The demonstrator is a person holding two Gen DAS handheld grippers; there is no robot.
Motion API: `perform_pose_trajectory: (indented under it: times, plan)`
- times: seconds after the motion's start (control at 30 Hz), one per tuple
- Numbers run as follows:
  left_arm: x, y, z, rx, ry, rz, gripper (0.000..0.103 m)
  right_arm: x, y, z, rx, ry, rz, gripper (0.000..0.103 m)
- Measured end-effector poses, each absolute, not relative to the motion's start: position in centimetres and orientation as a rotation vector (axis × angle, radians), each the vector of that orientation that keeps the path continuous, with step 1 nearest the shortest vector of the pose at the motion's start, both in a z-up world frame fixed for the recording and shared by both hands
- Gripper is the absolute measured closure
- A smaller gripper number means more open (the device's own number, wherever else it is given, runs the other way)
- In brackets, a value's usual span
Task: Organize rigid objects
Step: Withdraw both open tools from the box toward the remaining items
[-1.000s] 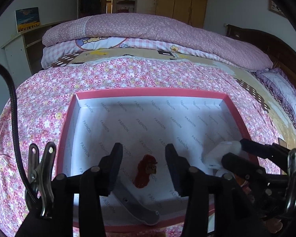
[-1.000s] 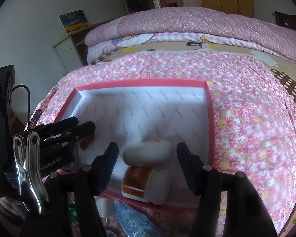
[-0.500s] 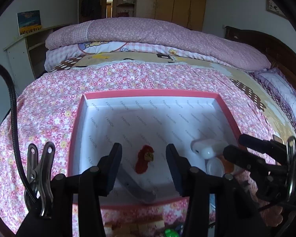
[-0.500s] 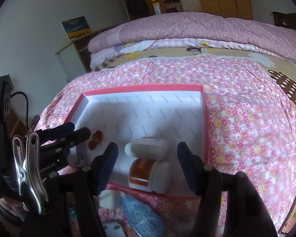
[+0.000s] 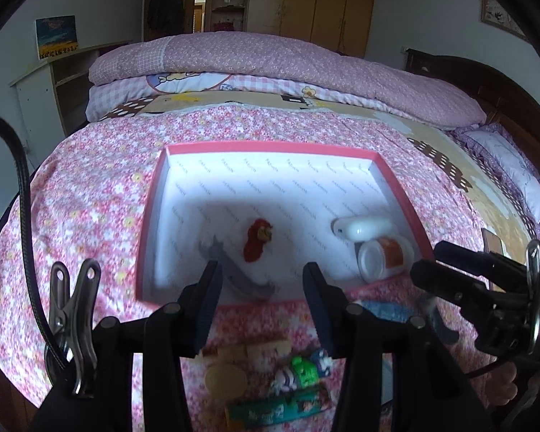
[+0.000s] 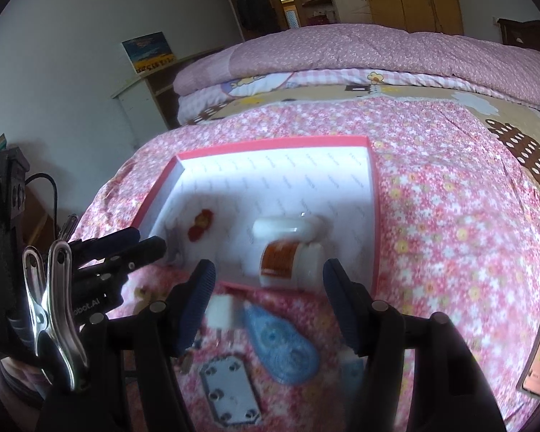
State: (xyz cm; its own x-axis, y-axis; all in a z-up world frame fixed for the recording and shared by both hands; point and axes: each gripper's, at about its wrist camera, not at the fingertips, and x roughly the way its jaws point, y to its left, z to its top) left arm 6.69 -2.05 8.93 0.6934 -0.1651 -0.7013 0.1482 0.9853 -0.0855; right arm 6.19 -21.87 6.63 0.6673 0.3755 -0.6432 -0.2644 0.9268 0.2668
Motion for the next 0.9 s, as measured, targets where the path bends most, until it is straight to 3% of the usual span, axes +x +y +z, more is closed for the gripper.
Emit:
perform_pose_trajectory:
  times: [0.9]
  plan:
    - [1.6,1.1,5.9,-0.084,0.844,-0.111,0.054,0.2,-21.6,3.6,0.181,0.812,0.372,0.039]
